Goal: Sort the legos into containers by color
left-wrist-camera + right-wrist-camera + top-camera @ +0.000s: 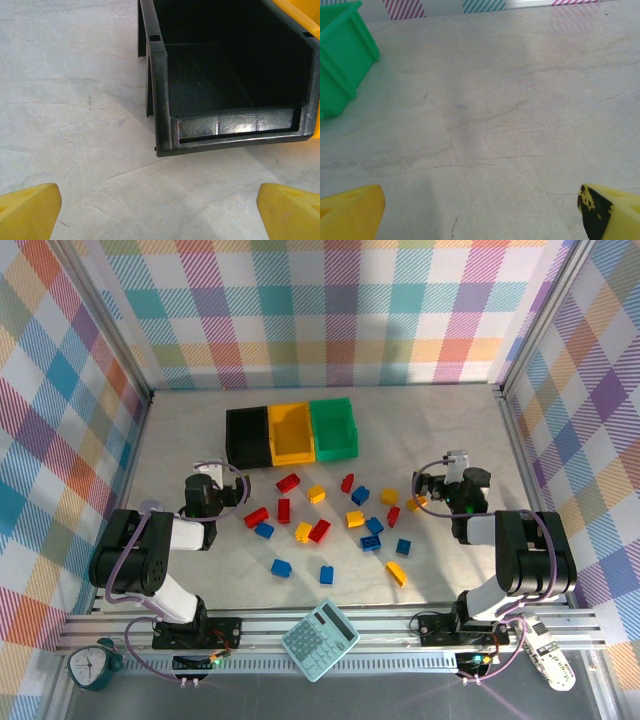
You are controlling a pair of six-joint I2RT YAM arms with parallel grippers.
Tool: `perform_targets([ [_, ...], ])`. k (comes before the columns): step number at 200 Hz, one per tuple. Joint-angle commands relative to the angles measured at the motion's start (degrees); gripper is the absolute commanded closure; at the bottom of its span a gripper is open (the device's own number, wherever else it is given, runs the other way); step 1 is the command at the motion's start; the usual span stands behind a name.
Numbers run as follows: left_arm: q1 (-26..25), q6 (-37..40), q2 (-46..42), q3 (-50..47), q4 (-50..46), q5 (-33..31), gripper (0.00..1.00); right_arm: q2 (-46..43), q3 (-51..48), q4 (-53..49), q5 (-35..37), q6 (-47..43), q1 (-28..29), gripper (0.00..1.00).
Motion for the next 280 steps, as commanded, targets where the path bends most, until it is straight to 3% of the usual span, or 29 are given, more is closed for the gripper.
perform_targets([
  [1, 0.52, 0.35, 0.05, 1.09, 0.81, 0.84, 0.0, -0.25, 0.6, 0.39, 0.02, 0.49, 0.38, 0.01],
  [86, 0.5, 0.31, 0.11, 1.09, 0.79, 0.77, 0.0, -0.46, 0.54, 0.56, 0.01, 0.56, 0.38, 0.01],
  [113, 0.58, 0.05, -0.51, 1.43, -0.01, -0.49, 0.0, -4.15, 7.09, -14.8, -0.68, 0.33, 0.3, 0.01],
  [142, 0.53, -0.97, -7.04, 9.91, -19.76, -2.85, 0.0, -8.74, 13.24, -26.36, -1.25, 0.59, 0.38, 0.01],
  [171, 0.18, -5.28, -14.45, 17.03, -31.48, -2.28, 0.0, -12.43, 23.53, -43.49, -0.62, 3.29, 1.02, 0.01],
  [203, -3.0, -8.28, -17.35, 33.21, -52.27, 1.48, 0.0, -13.76, 33.91, -57.54, 0.82, 2.91, 6.5, 0.01],
  [219, -6.75, -6.61, -18.95, 37.57, -56.42, 1.86, 0.0, -12.67, 39.45, -64.74, 1.39, 4.23, 9.21, 0.01],
  [238, -11.0, -8.19, -22.5, 39.12, -57.52, -3.58, 0.0, -10.58, 44.88, -73.09, 2.12, 5.92, 12.11, 0.01],
  [260, -11.86, -13.4, -24.29, 42.74, -63.29, -3.34, 0.0, -9.73, 47.16, -79.19, 6.13, 7.8, 16.76, 0.01],
  [280, -12.2, -15.51, -24.2, 45.61, -70.62, -0.99, 0.0, -8.82, 47.36, -82.85, 7.91, 13.67, 19.51, 0.07],
])
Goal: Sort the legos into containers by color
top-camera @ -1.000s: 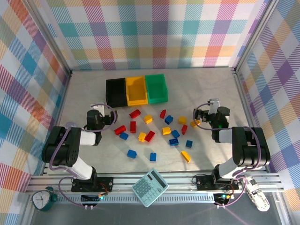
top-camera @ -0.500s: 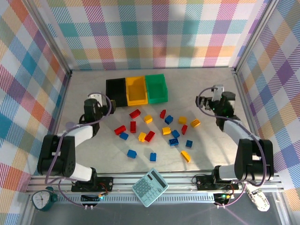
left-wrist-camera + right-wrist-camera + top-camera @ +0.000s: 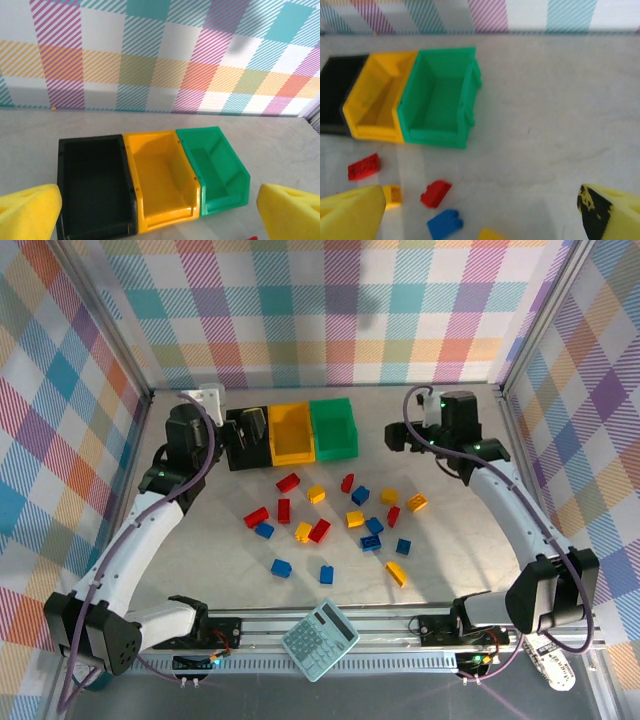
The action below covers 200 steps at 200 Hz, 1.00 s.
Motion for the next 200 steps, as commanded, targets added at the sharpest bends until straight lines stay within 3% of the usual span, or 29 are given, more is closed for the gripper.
perform_targets([
  [1, 0.11, -5.11, -0.62, 3.54, -11.65, 0.65, 0.0, 1.8, 0.85, -11.6, 3.76, 7.23, 2.78, 0.07],
  [31, -0.03, -8.9, -1.91, 0.86, -12.1, 7.24, 0.0, 4.22, -2.26, -14.52, 5.8, 14.87, 5.05, 0.16],
  [71, 0.04, -13.72, -4.78, -3.62, -10.23, 4.52, 0.0, 10.15, -3.25, -15.58, 7.27, 18.04, 6.83, 0.26],
  [101, -0.03, -14.14, -2.23, 0.66, -17.26, 0.8, 0.0, 14.28, -2.9, -15.06, 8.49, 19.23, 8.0, 0.31],
  [152, -0.77, -12.92, -0.16, 3.11, -19.86, 3.88, 0.0, 20.95, -1.36, -14.13, 9.83, 21.15, 8.7, 0.32],
  [200, -2.38, -11.17, 1.61, 5.34, -22.28, 2.21, 0.0, 24.75, 0.34, -13.31, 9.4, 20.98, 9.34, 0.37],
])
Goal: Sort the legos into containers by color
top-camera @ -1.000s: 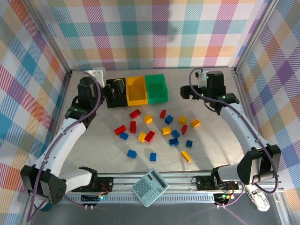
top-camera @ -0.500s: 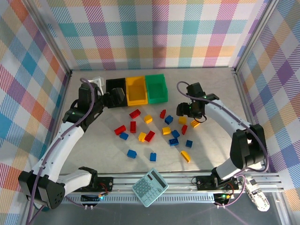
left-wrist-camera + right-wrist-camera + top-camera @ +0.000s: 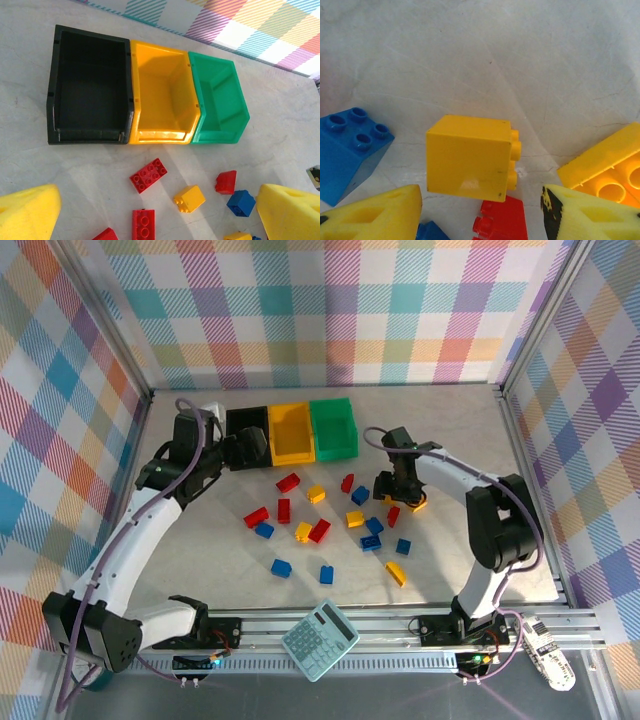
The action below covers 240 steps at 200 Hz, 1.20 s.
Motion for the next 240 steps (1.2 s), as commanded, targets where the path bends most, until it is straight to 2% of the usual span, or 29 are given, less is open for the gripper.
perform_targets([
  [1, -1.1, 1.46, 0.5, 2.28, -2.66, -0.83, 0.0, 1.39, 2.6, 0.05, 0.24, 0.85, 0.81, 0.37],
  [99, -3.0, 4.07, -0.9, 1.37, -2.16, -1.57, 0.0, 5.45, 5.27, -1.11, 1.59, 0.09, 1.07, 0.44],
  [166, -3.35, 5.06, -3.38, 0.01, -1.24, -2.49, 0.0, 7.4, 8.26, -2.83, 2.44, -2.56, 1.0, 0.56],
  [240, -4.05, 5.33, -6.59, -2.97, 2.17, -1.36, 0.0, 4.76, 17.77, -4.77, 0.8, -6.72, 1.08, 0.61],
])
